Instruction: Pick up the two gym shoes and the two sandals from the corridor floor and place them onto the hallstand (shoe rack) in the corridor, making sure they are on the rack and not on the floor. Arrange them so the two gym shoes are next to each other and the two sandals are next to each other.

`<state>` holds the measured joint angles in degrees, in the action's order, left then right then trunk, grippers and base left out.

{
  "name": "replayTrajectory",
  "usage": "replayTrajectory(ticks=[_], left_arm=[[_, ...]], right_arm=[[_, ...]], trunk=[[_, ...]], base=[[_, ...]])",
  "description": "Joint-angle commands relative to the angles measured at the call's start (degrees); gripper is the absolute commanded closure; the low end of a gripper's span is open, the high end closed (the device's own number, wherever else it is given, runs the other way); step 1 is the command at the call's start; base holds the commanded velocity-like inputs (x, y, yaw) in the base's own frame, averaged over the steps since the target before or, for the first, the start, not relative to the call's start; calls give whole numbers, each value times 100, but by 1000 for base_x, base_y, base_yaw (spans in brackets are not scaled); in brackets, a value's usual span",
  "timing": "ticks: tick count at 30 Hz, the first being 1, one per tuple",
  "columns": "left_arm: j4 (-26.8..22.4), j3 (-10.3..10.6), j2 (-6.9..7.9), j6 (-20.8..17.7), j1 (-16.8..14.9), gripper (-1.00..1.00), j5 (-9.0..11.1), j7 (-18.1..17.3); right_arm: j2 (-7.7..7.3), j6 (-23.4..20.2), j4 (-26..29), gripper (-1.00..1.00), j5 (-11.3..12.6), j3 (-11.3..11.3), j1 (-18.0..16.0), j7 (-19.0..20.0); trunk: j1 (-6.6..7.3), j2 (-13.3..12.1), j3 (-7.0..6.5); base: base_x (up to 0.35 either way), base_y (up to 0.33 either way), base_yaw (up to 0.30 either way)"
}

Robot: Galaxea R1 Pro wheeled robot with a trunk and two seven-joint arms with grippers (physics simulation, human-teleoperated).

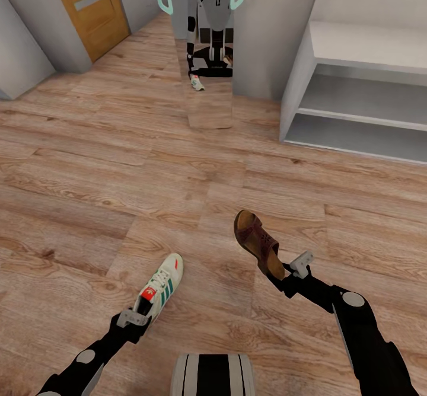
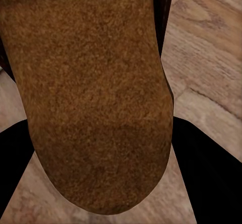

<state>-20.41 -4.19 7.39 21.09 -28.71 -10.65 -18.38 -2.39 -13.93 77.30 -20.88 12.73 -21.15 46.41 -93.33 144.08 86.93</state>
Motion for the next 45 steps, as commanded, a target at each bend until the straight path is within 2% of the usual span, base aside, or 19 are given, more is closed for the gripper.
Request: replayTrajectory(ticks=[1, 9, 32, 33, 34, 35, 39, 41, 45], left_arm=[[-1, -56, -4, 22, -3, 100, -53, -25], [-42, -58, -3, 21, -3, 100, -50, -25], [-61, -66, -10, 8, -3, 100, -44, -17], [-60, -67, -14, 4, -3, 100, -43, -16], [-60, -71, -23, 1, -3, 100, -43, -15], [-59, -74, -25, 1, -3, 100, -43, -12], [-36, -209, -50, -2, -3, 100, -35, -2], [7, -297, -68, -20, -3, 100, -13, 55], [10, -352, -109, -3, -3, 100, 209, 194]], right_arm=[[2, -31, 10, 100, -22, 5, -3, 34], [2, -31, 5, 100, -22, 4, -3, 34], [-4, -9, 4, 100, -23, 27, -3, 36], [-1, -13, 6, 100, -22, 106, -3, 31], [1, -14, 12, 100, -20, 395, -3, 34], [1, -13, 14, 100, -17, 475, -3, 34], [18, -1, 3, 100, -24, 551, -1, 11], [55, 114, -157, 100, -39, 1043, 21, -463], [59, 367, -327, 100, -39, 1648, 59, -945]], trunk=[[1, 1, 3], [1, 1, 3], [60, -29, -506], [63, -31, -528], [65, -32, -551], [68, -33, -573], [78, -39, -671], [83, -41, -733], [94, -47, -857]], base=[[0, 0, 0], [0, 0, 0], [0, 0, 0], [0, 0, 0], [0, 0, 0], [0, 0, 0], [0, 0, 0], [0, 0, -25], [0, 0, -52]])
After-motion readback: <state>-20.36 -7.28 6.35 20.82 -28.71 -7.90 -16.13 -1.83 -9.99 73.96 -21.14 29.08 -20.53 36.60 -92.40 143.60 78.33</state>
